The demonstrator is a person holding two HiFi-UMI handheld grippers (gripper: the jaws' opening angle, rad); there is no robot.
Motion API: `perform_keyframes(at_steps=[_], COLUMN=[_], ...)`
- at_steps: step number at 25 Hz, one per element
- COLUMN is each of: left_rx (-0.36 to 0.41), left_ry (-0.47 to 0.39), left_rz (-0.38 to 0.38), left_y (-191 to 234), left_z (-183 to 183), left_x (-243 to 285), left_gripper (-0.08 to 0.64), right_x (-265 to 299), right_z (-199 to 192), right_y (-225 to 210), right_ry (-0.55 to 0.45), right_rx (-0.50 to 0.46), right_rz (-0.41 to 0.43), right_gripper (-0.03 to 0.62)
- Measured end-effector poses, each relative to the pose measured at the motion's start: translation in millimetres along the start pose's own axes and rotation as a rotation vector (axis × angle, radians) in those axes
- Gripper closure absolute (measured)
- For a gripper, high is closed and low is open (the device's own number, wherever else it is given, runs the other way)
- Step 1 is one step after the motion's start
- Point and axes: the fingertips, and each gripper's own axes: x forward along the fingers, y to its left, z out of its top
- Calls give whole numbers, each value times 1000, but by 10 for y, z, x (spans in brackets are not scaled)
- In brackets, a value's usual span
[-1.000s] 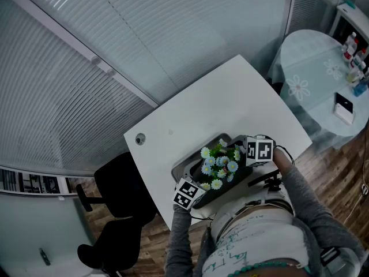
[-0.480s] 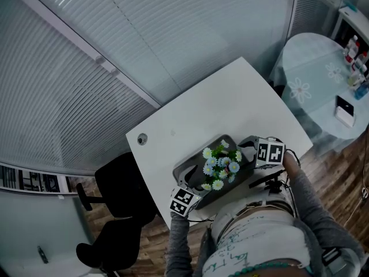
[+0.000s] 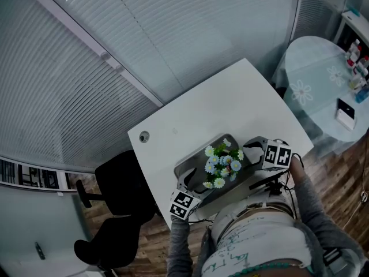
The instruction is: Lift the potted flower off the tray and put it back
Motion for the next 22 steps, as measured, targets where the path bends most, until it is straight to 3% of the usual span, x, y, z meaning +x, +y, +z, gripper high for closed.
perform_keyframes(at_steps=[6,13,15,16,17,18,22], left_rx=[-19,-51,-62,-64,-66,-71,-81], left_ry=[-22,-5,-17,-26,-37,-47,-75], left_rz=[58,66,74,83,94,103,126], left_y=[-37,-108,-126,-129,-132,-135,-151], left_z=[-31,-120,-147,-161,-172,-178,-155], left_x=[-149,-268,-279,-283,-286,-289,-291], left_gripper=[133,140,187,243,276,292,455], right_x=[-91,-77,-92,-108,-126,-141,-177], right_z=[55,83,108,123,138,153,215], right_y=[81,205,229,232,233,239,288], right_ry=[-33,-52,-59,-67,-77,-87,-109], right_rx=[22,76,82,80,76,74,77], right_rz=[-31,-48,-64,-82,-101,-115,-142], right_gripper=[232,233,245,305,418,471,545])
